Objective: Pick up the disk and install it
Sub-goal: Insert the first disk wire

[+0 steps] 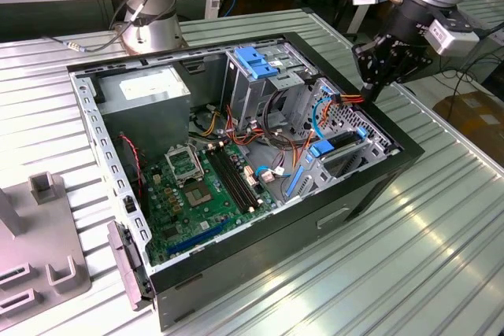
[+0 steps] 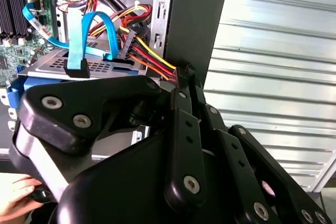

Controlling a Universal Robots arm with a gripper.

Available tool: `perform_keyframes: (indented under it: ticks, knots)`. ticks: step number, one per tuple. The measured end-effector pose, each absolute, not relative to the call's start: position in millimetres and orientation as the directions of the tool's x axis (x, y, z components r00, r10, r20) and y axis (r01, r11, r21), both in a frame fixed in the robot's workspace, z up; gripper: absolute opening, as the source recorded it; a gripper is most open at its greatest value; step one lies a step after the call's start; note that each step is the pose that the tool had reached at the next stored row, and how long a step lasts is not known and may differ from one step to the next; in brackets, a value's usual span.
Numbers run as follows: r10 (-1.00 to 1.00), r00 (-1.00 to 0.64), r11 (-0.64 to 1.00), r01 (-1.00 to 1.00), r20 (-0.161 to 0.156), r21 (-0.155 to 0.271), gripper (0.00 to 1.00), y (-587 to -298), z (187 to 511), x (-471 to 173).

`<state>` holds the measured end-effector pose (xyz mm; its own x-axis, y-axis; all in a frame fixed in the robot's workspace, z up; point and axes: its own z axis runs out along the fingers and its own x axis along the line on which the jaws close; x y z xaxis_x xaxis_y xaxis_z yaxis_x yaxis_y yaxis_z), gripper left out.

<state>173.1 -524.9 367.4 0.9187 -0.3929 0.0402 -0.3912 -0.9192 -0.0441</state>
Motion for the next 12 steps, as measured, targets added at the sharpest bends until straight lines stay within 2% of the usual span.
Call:
perform_keyframes:
  ticks: [12]
  knots:
    - [-0.431,0.901,-0.902,-0.429,0.042,-0.045,0.17,-524.9,370.2,162.3]
